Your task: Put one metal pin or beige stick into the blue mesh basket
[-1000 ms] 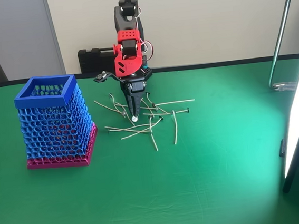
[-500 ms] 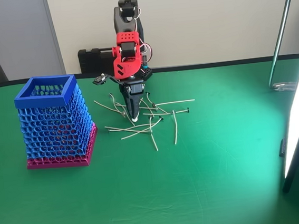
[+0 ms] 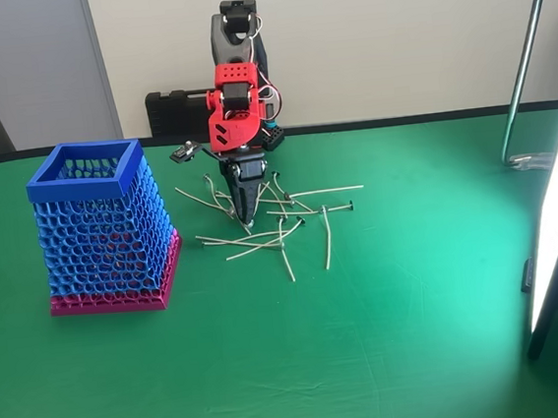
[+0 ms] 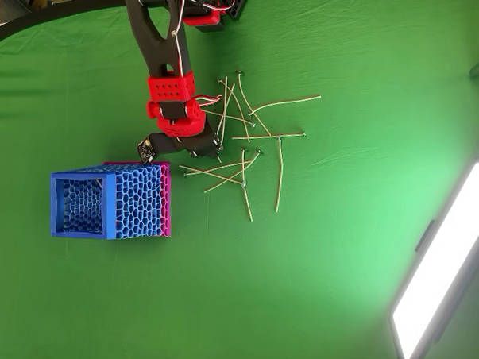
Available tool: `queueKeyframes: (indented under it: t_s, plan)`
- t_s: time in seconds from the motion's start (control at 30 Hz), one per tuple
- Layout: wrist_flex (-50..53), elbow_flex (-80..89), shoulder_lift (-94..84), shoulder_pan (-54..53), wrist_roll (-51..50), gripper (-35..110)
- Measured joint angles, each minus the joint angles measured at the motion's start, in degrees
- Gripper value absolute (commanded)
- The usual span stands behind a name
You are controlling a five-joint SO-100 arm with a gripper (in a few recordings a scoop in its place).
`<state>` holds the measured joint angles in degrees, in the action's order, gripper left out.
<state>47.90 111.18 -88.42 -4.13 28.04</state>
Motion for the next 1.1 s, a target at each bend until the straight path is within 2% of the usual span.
queueKeyframes:
  t_s: [0.17, 0.63, 1.1]
  plan:
    - [0.0, -0.6, 0.0, 0.0, -0.1, 1]
    - [1.2, -2.3, -0.5, 0.0, -1.8, 1]
    - [6.1, -7.2, -10.8, -1.4, -5.6, 1]
